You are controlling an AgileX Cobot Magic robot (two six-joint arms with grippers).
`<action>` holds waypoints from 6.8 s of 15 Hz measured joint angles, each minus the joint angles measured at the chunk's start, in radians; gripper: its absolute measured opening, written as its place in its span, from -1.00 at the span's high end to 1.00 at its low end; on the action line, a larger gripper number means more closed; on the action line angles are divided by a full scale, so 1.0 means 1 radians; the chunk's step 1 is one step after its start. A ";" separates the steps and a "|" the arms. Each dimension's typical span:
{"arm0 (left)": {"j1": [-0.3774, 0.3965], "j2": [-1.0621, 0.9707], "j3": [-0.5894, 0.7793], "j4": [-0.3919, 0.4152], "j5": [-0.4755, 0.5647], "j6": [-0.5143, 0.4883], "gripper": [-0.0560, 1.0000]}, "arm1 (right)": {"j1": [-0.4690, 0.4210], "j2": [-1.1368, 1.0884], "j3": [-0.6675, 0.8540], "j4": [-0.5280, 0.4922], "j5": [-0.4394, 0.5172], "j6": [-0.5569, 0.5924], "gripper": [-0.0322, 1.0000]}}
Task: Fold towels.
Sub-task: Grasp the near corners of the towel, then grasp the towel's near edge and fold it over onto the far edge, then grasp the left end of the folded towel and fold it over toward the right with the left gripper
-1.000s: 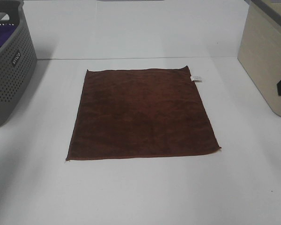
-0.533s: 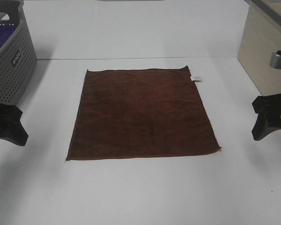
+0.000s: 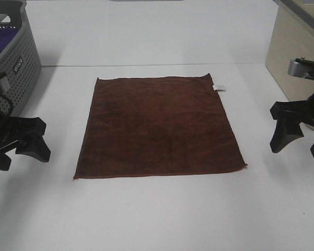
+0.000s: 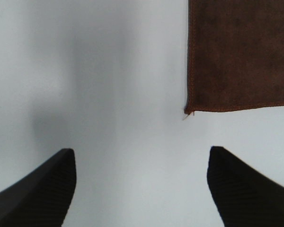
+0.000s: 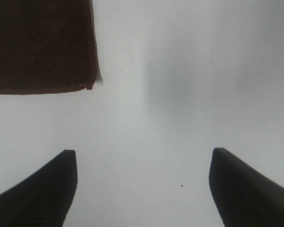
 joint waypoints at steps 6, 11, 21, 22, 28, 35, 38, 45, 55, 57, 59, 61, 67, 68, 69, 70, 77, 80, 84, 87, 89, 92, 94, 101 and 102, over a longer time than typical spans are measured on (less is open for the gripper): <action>0.002 0.125 -0.001 -0.168 -0.005 0.156 -0.45 | -0.169 0.156 -0.009 0.437 0.043 -0.394 -0.51; 0.150 0.214 -0.003 -0.625 0.080 0.583 -0.45 | -0.169 0.235 -0.009 0.474 0.050 -0.435 -0.51; 0.163 0.383 -0.006 -0.955 0.200 0.858 -0.45 | -0.169 0.321 -0.010 0.542 0.006 -0.493 -0.47; 0.163 0.390 -0.006 -0.967 0.207 0.860 -0.45 | -0.169 0.323 -0.010 0.561 0.003 -0.507 -0.47; 0.117 0.398 -0.011 -0.982 0.184 0.863 -0.37 | -0.153 0.372 -0.018 0.645 0.013 -0.562 -0.38; 0.045 0.403 -0.015 -0.998 0.070 0.863 0.46 | -0.021 0.391 -0.054 0.607 -0.053 -0.527 0.52; 0.045 0.410 -0.015 -0.996 0.055 0.881 0.86 | -0.020 0.391 -0.054 0.594 -0.055 -0.510 0.87; 0.042 0.383 -0.014 -0.738 0.151 0.654 0.87 | -0.018 0.329 -0.054 0.412 0.091 -0.304 0.88; 0.038 0.235 -0.087 -0.510 0.204 0.414 0.87 | -0.009 0.291 -0.220 0.333 0.231 -0.173 0.88; 0.038 0.235 -0.165 -0.507 0.195 0.403 0.87 | -0.009 0.291 -0.321 0.326 0.232 -0.173 0.88; 0.038 0.256 -0.278 -0.491 0.173 0.389 0.87 | -0.009 0.313 -0.444 0.325 0.234 -0.173 0.88; 0.038 0.294 -0.348 -0.482 0.167 0.375 0.87 | -0.009 0.361 -0.545 0.323 0.246 -0.173 0.88; 0.038 0.445 -0.622 -0.452 0.111 0.329 0.87 | -0.009 0.582 -0.899 0.308 0.269 -0.172 0.88; 0.038 0.466 -0.652 -0.433 0.103 0.319 0.87 | -0.009 0.616 -0.937 0.315 0.269 -0.172 0.88; 0.038 0.484 -0.674 -0.421 0.095 0.314 0.87 | -0.007 0.644 -0.970 0.317 0.269 -0.172 0.88; 0.038 0.505 -0.691 -0.407 0.077 0.312 0.87 | -0.001 0.668 -1.002 0.317 0.268 -0.172 0.88; 0.038 0.580 -0.710 -0.375 -0.055 0.313 0.87 | 0.046 0.793 -1.094 0.297 0.158 -0.153 0.88; 0.038 0.600 -0.711 -0.375 -0.063 0.315 0.87 | 0.050 0.814 -1.096 0.299 0.137 -0.147 0.88; 0.041 0.606 -0.711 -0.368 -0.084 0.337 0.61 | 0.047 0.826 -1.096 0.272 0.083 -0.147 0.67; 0.032 0.609 -0.711 -0.396 -0.097 0.400 -0.30 | 0.039 0.826 -1.096 0.262 0.077 -0.147 -0.27; 0.024 0.609 -0.711 -0.410 -0.094 0.434 -0.70 | 0.039 0.820 -1.096 0.252 0.095 -0.147 -0.77; 0.026 0.604 -0.711 -0.410 -0.094 0.435 -0.76 | 0.039 0.761 -1.098 0.167 0.147 -0.132 -0.92; 0.054 0.580 -0.712 -0.410 -0.075 0.359 -0.75 | 0.039 0.730 -1.099 0.106 0.204 -0.094 -0.93; 0.115 0.613 -0.715 -0.413 0.093 0.230 -0.57 | 0.039 0.728 -1.100 0.072 0.264 -0.083 -0.93; 0.108 0.623 -0.716 -0.416 0.094 0.230 -0.57 | 0.039 0.728 -1.100 0.071 0.268 -0.083 -0.93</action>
